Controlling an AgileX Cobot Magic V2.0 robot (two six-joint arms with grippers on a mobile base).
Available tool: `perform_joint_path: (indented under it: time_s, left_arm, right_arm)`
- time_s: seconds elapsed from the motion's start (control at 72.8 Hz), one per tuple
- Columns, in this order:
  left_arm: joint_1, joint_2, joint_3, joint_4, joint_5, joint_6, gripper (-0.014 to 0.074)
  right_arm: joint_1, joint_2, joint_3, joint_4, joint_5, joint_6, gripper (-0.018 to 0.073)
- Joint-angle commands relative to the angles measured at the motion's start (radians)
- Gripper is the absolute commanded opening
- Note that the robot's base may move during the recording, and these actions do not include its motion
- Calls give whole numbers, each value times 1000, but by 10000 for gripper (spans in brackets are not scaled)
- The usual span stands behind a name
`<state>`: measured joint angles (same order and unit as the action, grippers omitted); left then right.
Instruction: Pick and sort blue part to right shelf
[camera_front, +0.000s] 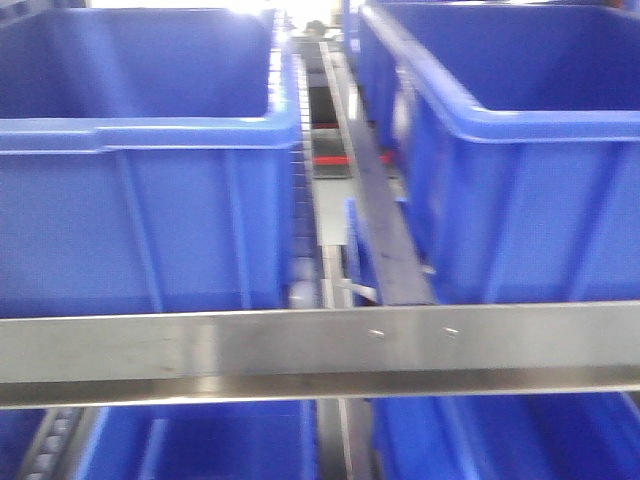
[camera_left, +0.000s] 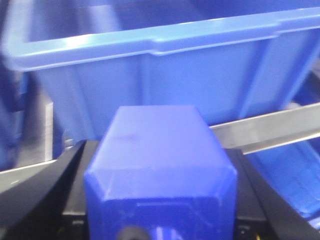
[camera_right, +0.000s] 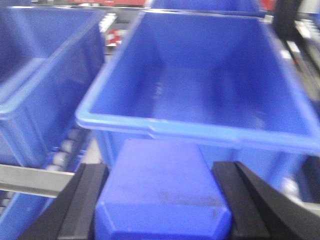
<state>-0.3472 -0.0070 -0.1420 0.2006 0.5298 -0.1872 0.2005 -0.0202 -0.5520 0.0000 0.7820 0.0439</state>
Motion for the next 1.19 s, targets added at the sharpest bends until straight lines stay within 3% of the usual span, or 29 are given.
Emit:
perform_joint_path:
  time_s: [0.0,0.892,0.988,1.181]
  left_arm:
    - [-5,-17,-30,4,-92,-3,335]
    - [-5,-17,-30,4,-109,-3,335]
    - [-5,-17,-30,23,-175,-3,335]
    - [-5,-17,-30,67,-187,-3,335]
  right_arm:
    - [-1,19,-25,0,-98,-6,215]
    - [-1,19,-25,0,-98,-6,215]
    - [-1,19,-25,0,-98,-6,215]
    - [-1,19,-25,0,-98,-6,215]
